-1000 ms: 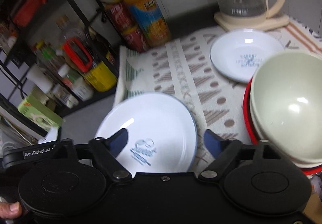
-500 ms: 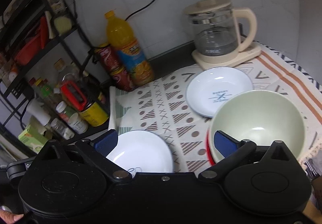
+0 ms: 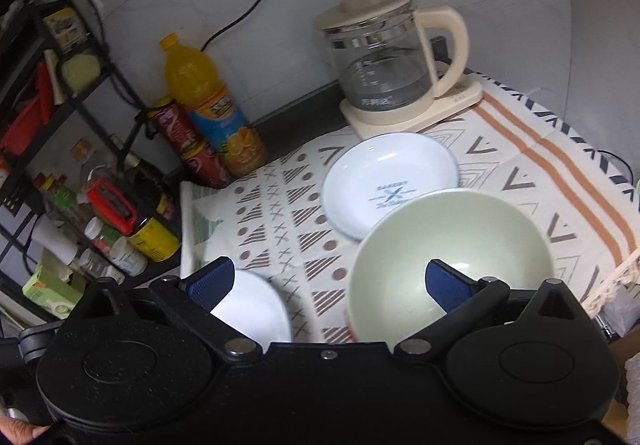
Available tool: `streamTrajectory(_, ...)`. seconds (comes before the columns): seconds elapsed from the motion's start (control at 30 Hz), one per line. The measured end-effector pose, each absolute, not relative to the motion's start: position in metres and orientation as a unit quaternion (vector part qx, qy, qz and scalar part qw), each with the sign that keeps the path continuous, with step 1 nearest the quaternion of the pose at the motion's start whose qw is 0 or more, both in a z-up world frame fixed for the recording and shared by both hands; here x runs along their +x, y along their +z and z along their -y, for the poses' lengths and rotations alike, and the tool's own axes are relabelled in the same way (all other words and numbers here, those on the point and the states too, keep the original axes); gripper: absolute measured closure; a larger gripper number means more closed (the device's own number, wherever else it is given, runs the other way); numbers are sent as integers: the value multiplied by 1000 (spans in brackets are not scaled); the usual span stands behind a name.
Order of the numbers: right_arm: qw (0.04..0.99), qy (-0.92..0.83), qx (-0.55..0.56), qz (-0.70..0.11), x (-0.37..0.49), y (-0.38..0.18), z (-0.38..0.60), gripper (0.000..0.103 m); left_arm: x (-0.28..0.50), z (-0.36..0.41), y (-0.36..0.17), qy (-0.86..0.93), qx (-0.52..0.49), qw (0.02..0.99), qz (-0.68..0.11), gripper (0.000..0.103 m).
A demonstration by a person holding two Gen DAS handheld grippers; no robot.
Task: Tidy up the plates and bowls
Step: 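Move both grippers to the white 'Bakery' plate beside the kettle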
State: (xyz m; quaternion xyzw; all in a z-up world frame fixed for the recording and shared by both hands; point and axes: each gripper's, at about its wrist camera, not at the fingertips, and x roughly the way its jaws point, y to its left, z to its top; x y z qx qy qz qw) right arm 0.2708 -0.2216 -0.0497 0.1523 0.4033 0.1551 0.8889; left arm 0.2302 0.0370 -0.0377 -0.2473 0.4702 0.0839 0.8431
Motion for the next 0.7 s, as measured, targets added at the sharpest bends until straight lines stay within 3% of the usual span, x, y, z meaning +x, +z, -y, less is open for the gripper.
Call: streamTrajectory(0.7,863,170,142,-454,374,-66,281,0,313,5,-59,87,-282,825,-481,17)
